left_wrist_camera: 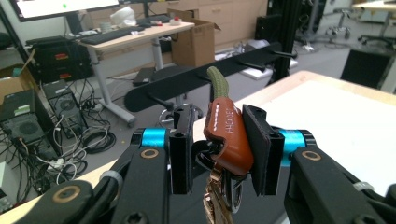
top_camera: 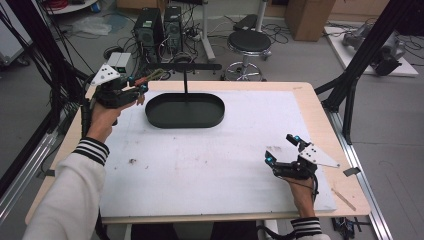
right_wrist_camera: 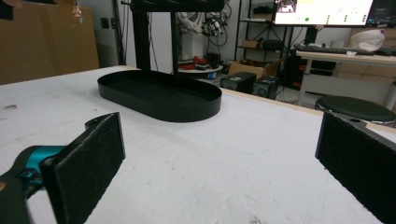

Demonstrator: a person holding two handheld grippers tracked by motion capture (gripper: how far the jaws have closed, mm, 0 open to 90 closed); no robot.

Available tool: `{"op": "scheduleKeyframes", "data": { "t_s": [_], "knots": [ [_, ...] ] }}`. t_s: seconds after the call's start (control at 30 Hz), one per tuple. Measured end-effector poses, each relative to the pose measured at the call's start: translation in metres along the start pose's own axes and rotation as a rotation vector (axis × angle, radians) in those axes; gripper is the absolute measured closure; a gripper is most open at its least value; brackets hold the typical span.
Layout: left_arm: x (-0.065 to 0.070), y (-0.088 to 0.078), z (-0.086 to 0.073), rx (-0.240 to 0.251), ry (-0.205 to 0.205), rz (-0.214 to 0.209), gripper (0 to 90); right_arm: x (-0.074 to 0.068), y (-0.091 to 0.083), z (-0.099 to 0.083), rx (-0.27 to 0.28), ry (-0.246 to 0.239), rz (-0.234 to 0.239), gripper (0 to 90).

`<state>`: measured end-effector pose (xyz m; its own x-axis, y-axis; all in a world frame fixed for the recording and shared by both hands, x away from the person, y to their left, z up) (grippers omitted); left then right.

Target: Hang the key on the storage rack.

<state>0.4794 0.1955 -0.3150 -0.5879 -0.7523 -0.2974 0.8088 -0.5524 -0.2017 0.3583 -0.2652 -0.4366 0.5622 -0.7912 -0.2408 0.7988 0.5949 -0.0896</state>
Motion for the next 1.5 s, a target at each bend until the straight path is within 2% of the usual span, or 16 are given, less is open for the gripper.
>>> {"op": "scheduleKeyframes", "data": {
  "t_s": [0.1, 0.23, 0.53, 0.8, 1.03, 1.17, 1.2, 1.33, 1.43, 1.5],
  "knots": [
    [-0.003, 0.001, -0.004, -0.022, 0.000, 0.016, 65.2, 0.002, -0.001, -0.004, 0.006, 0.006, -0.003, 0.3],
    [-0.006, 0.002, -0.006, -0.028, 0.001, 0.033, 65.3, 0.004, -0.002, -0.007, 0.023, 0.002, -0.009, 0.4],
    [-0.008, 0.009, -0.011, -0.037, -0.003, 0.032, 65.3, 0.006, -0.006, -0.010, 0.060, -0.004, -0.025, 0.4],
    [-0.011, 0.017, -0.016, -0.054, -0.011, 0.032, 65.3, 0.006, -0.005, -0.015, 0.053, -0.007, -0.023, 0.4],
    [-0.019, 0.021, -0.007, -0.051, -0.004, 0.038, 65.3, 0.005, -0.004, -0.017, 0.043, -0.001, -0.024, 0.4],
    [-0.022, 0.025, -0.013, -0.062, -0.022, 0.045, 65.2, 0.005, -0.003, -0.018, 0.035, 0.006, -0.021, 0.3],
    [-0.022, 0.025, -0.014, -0.069, -0.023, 0.046, 65.3, 0.006, -0.003, -0.017, 0.043, -0.006, -0.023, 0.3],
    [-0.023, 0.028, -0.016, -0.062, -0.037, 0.050, 65.3, 0.005, -0.004, -0.018, 0.036, 0.009, -0.025, 0.4],
    [-0.024, 0.029, -0.017, -0.066, -0.034, 0.053, 65.3, 0.005, -0.004, -0.019, 0.034, 0.011, -0.025, 0.4],
    [-0.024, 0.030, -0.019, -0.072, -0.036, 0.057, 65.3, 0.006, -0.003, -0.018, 0.042, -0.005, -0.025, 0.4]
  ]
}}
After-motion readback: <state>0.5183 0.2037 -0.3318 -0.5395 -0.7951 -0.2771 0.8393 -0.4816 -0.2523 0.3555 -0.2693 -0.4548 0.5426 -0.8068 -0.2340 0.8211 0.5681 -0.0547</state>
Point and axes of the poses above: each handheld gripper's, and its own axes: y roughly forward along the jaws, z roughly out of its top, x roughly to its right, the point moved 7 cm from there along y, roughly forward along the jaws, and after that the axes turned 15 degrees about y, right-handed, at the moved point
